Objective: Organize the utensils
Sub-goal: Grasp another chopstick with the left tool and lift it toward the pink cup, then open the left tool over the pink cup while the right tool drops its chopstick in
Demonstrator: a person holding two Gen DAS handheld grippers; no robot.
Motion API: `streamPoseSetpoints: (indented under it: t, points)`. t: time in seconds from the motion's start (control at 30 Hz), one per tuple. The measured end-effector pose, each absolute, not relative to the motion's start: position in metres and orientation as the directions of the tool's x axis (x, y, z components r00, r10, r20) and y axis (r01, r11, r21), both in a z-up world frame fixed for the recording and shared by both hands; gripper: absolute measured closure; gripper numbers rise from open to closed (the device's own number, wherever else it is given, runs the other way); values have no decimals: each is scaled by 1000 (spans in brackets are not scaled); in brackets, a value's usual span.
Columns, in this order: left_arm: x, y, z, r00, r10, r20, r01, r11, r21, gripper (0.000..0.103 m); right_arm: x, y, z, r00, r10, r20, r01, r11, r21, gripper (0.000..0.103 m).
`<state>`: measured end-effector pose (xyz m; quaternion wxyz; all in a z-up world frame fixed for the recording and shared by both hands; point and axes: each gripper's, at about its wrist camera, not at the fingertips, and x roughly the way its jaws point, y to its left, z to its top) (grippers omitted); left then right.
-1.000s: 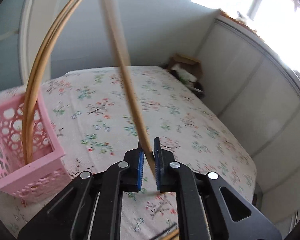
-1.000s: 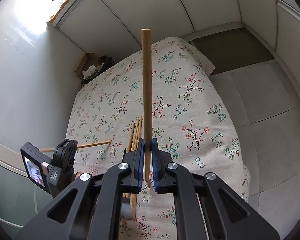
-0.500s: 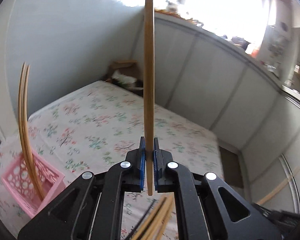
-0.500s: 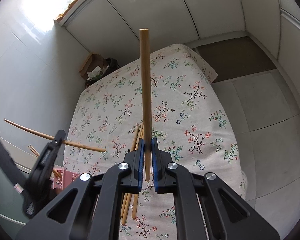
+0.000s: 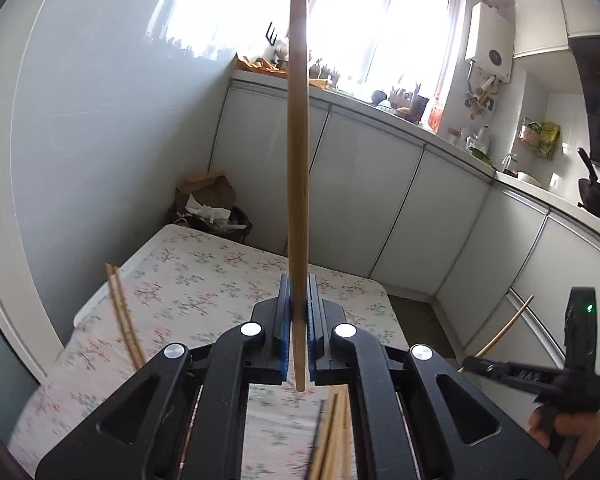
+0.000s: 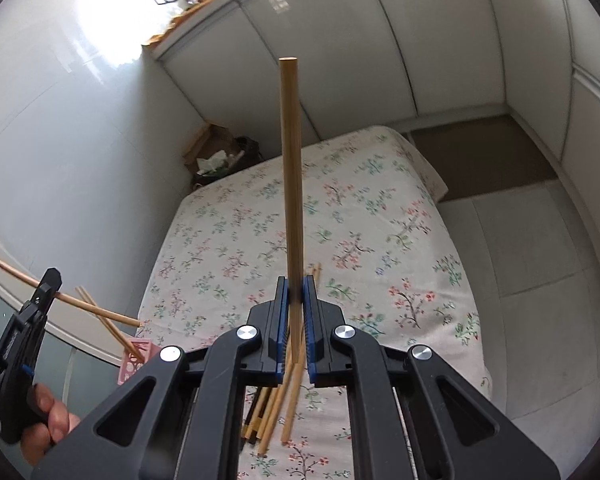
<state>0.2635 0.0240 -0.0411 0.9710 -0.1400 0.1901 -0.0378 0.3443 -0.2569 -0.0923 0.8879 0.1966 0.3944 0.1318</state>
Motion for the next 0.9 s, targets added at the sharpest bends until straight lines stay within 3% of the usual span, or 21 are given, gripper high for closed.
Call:
streamPoseSetpoints:
  t: [0.13,0.57,0.9]
  points:
    - [265,51,-52,925,-145,-352,20,942,-336,98,339,-244,-80,673,399,-623,-115,888,445,96]
    - [252,64,-67,895,-81,-439,-10,980,-200,97,338,-226,-71,677,411,-610,-157,891,426,96]
    - [270,70,-94,765,-47,-642,-44,991,-125,97,336,-203,-71,667,415,-619,-195,899,393,96]
